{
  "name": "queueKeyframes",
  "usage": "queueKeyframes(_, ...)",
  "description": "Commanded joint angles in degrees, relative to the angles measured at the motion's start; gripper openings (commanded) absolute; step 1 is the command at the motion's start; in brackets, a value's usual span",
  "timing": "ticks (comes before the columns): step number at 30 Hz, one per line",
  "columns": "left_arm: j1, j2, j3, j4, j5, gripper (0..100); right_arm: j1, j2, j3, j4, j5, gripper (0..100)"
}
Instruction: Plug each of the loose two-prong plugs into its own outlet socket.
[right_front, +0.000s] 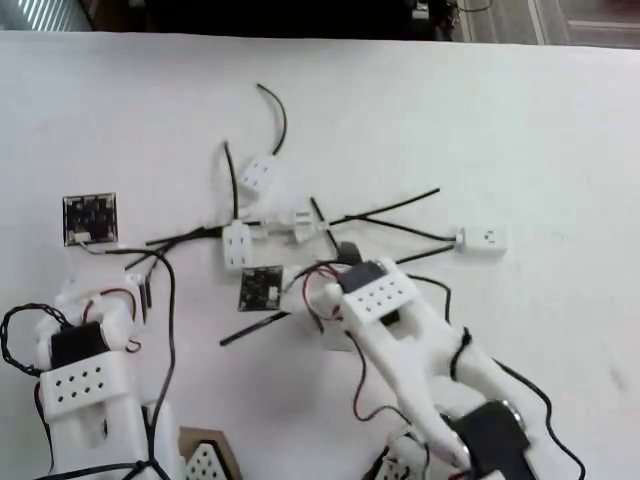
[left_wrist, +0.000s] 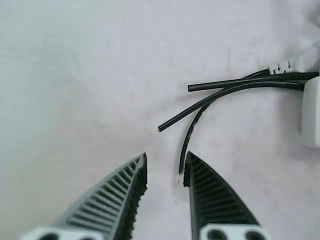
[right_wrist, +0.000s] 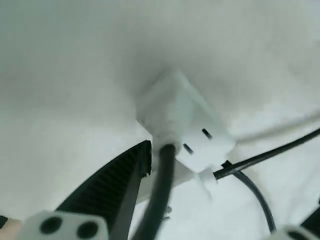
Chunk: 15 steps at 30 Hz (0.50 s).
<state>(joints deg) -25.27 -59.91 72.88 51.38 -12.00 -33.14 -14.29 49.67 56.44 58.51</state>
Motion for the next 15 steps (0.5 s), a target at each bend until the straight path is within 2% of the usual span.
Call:
queueKeyframes(1, 0.1, -1.2, -0.3, -1.1, 0.4, 14, -0.6, 5.2, -5.9, -0.7, -0.5, 49.0)
queueKeyframes(8, 0.1, -1.2, -0.3, -1.1, 0.4, 14, -0.7, 17.1, -13.4, -0.7, -0.5, 47.6)
queueKeyframes(10, 0.1, -1.2, -0.3, -1.1, 0.4, 14, -0.7, 18.9, -14.9, -0.4, -0.7, 39.6)
queueKeyframes(13, 0.1, -1.2, -0.3, -1.1, 0.4, 14, -0.7, 18.7, -16.2, -0.3, -1.1, 20.2)
queueKeyframes(15, 0.1, -1.2, -0.3, -1.1, 0.4, 14, -1.5, 17.5, -17.0, -0.3, -1.1, 11.1)
